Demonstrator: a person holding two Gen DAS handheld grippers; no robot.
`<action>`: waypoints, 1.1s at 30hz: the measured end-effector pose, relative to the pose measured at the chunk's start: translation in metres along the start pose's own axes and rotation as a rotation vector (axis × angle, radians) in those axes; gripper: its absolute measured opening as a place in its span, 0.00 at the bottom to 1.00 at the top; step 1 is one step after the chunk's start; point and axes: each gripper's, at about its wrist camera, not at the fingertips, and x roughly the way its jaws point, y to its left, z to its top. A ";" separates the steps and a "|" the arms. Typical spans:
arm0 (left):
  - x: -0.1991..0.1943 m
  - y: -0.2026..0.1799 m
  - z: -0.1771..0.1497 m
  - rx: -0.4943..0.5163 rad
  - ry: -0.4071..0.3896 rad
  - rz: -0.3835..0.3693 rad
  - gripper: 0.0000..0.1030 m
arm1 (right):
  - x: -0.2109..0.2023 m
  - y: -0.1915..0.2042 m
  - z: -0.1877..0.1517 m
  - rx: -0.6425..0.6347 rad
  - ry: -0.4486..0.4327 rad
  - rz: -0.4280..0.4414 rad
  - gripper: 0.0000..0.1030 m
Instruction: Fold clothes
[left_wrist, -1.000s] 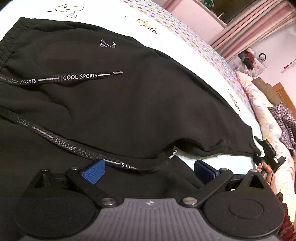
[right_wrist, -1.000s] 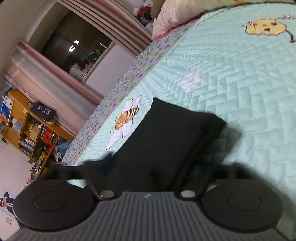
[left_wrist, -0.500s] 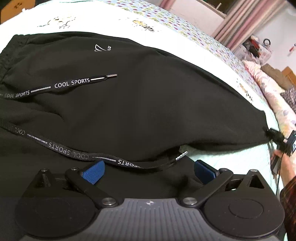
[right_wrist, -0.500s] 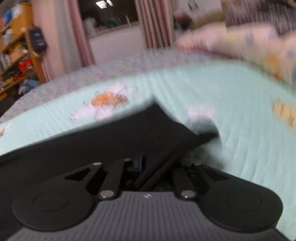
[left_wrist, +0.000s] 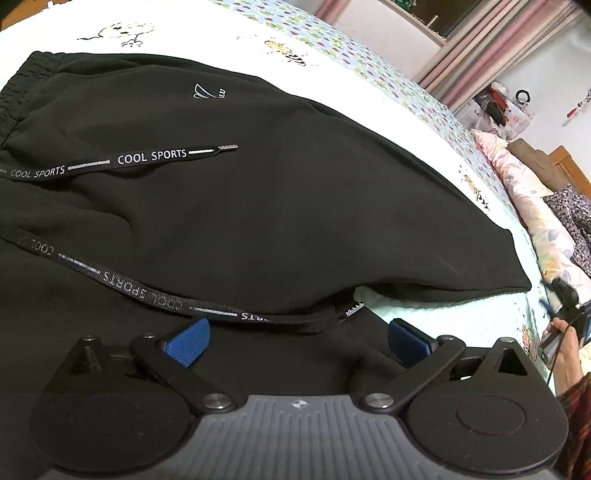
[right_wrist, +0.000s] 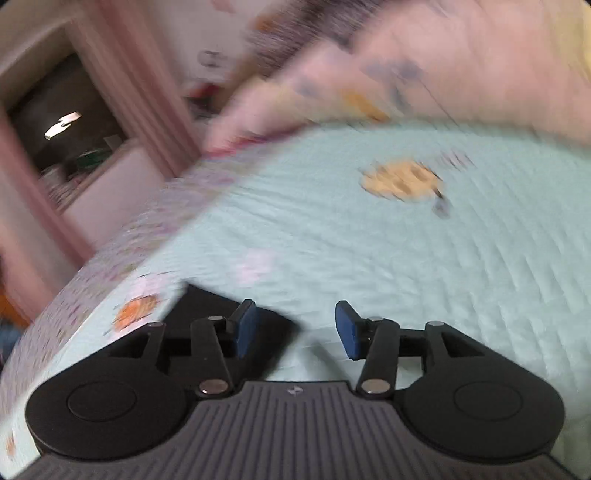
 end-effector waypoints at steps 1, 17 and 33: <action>0.000 0.000 -0.001 0.002 -0.001 -0.001 0.99 | -0.008 0.017 -0.007 -0.081 0.022 0.079 0.51; 0.005 0.001 -0.005 0.051 0.004 -0.002 0.99 | 0.058 0.030 -0.040 0.110 0.366 0.389 0.00; -0.028 -0.008 -0.016 0.063 -0.015 0.007 0.99 | -0.064 0.155 -0.117 -0.321 0.500 0.591 0.63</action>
